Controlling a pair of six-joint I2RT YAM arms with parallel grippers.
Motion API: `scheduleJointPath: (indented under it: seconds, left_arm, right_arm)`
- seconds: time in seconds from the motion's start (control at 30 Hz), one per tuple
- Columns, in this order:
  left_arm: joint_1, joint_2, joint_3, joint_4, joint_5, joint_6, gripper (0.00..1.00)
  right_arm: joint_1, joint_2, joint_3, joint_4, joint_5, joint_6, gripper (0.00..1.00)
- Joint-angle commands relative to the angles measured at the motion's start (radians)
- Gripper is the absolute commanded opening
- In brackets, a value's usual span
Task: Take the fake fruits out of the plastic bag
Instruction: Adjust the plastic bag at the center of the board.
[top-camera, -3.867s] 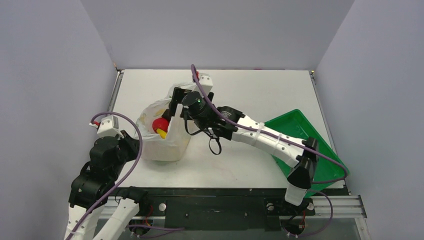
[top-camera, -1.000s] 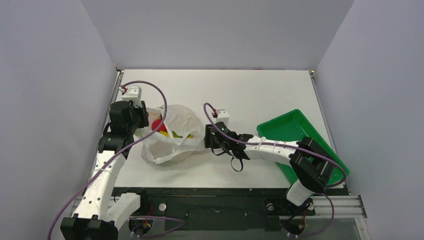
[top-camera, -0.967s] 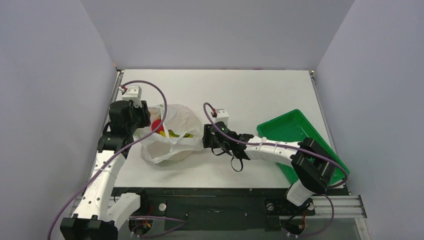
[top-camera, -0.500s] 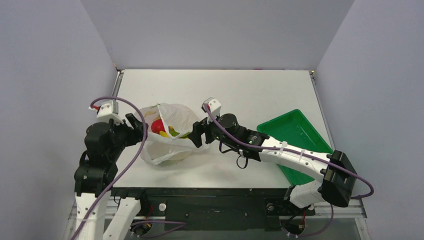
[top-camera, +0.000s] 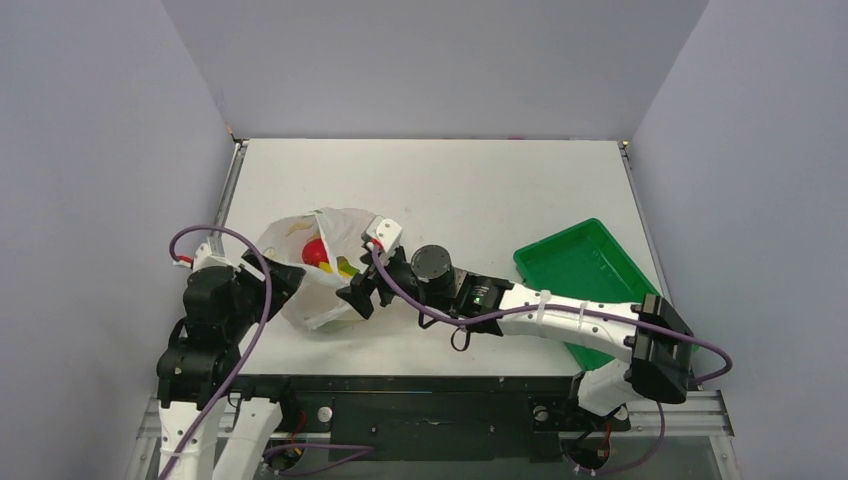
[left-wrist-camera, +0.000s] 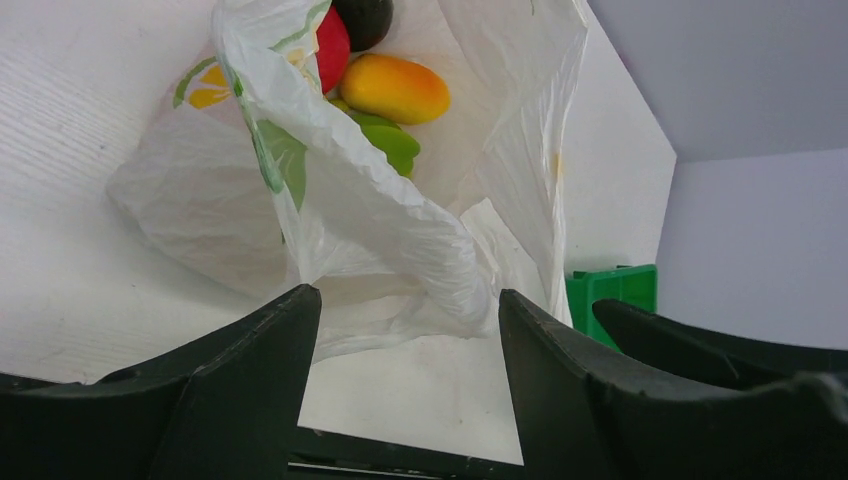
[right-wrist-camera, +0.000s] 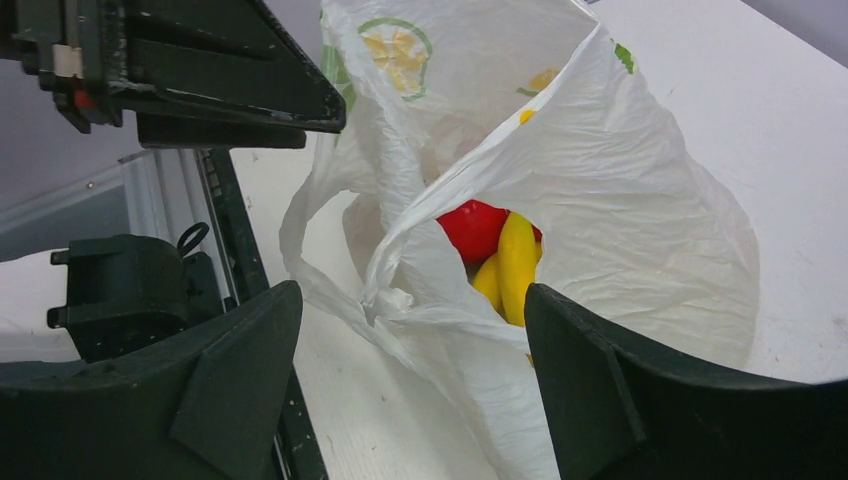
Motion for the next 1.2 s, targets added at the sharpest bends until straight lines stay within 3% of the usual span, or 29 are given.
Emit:
scheduleJointPath:
  seconds: [0.0, 0.07, 0.2, 0.27, 0.33, 0.4, 0.43, 0.53, 0.63, 0.7, 0.9, 1.17]
  left_arm:
    - [0.001, 0.036, -0.026, 0.089, 0.012, -0.140, 0.64]
    - [0.001, 0.073, -0.043, 0.118, -0.002, -0.161, 0.64]
    - [0.002, 0.153, -0.060, 0.169, -0.008, -0.154, 0.64]
    - [0.000, 0.188, -0.062, 0.174, -0.027, -0.135, 0.64]
    - [-0.001, 0.213, -0.061, 0.162, -0.059, -0.103, 0.64]
    - [-0.002, 0.224, -0.068, 0.158, -0.081, -0.060, 0.64]
    - [-0.001, 0.225, -0.074, 0.154, -0.083, -0.033, 0.62]
    - [-0.002, 0.207, -0.105, 0.144, -0.063, 0.003, 0.31]
    - [-0.002, 0.168, -0.133, 0.114, 0.032, 0.031, 0.10]
    - [-0.003, 0.142, -0.154, 0.075, 0.097, 0.044, 0.00]
    - [-0.006, 0.031, -0.232, -0.016, 0.176, 0.099, 0.00]
    - [-0.008, 0.003, -0.302, -0.010, 0.310, 0.182, 0.00]
  right_arm:
    - [0.020, 0.015, 0.018, 0.085, -0.012, -0.048, 0.77]
    - [0.040, 0.041, 0.038, 0.084, 0.028, -0.059, 0.77]
    - [0.073, 0.126, 0.099, 0.067, 0.350, -0.072, 0.76]
    - [0.076, 0.158, 0.110, 0.084, 0.423, -0.085, 0.71]
    - [0.071, 0.180, 0.127, 0.087, 0.449, -0.102, 0.60]
    - [0.063, 0.194, 0.144, 0.082, 0.465, -0.118, 0.39]
    - [0.059, 0.198, 0.154, 0.082, 0.468, -0.120, 0.35]
    - [0.011, 0.191, 0.165, 0.083, 0.439, -0.105, 0.14]
    - [-0.062, 0.193, 0.187, 0.076, 0.377, -0.074, 0.00]
    - [-0.136, 0.212, 0.218, 0.067, 0.306, -0.052, 0.00]
    - [-0.326, 0.343, 0.406, -0.014, 0.113, -0.037, 0.00]
    - [-0.460, 0.576, 0.673, -0.170, 0.043, 0.016, 0.00]
